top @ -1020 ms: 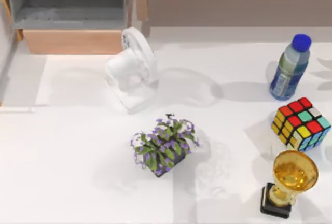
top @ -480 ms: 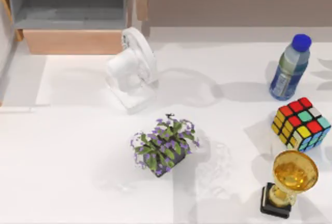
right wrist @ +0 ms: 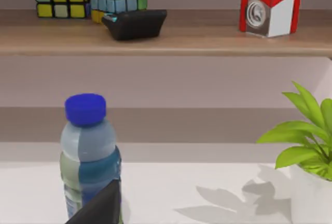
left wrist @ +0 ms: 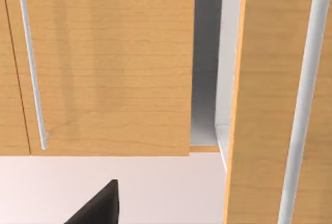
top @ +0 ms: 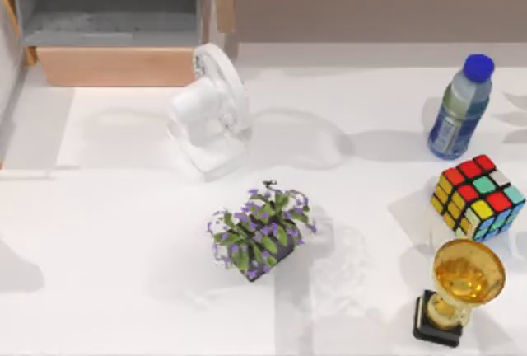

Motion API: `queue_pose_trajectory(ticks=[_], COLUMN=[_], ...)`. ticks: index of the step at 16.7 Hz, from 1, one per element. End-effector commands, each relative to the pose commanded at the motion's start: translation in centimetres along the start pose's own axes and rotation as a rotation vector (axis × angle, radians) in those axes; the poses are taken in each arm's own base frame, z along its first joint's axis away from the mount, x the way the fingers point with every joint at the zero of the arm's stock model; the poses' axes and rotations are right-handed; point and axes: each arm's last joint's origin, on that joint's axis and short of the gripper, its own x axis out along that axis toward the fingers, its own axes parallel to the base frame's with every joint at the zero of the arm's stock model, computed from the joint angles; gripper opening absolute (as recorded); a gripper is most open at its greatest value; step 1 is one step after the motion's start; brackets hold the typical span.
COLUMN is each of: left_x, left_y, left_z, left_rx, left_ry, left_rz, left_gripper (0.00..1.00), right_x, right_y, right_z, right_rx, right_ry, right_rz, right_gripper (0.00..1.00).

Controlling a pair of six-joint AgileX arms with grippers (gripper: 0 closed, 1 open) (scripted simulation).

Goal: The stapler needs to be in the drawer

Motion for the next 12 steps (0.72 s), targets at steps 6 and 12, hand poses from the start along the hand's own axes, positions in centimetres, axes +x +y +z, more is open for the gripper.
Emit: queue_pose_trajectory(ticks=[6, 12], left_x=[0.5, 2.5], left_y=[0.0, 0.0], left_z=[-0.1, 0.0], left_rx=[0.0, 0.0], left_ry=[0.001, 0.0], left_rz=[0.0, 0.0], left_gripper=[1.0, 1.0], right_x=[0.0, 0.0], right_y=[0.0, 0.0], right_z=[0.0, 0.0], right_rx=[0.0, 0.0], right_ry=[0.0, 0.0], right_rz=[0.0, 0.0], right_gripper=[1.0, 1.0])
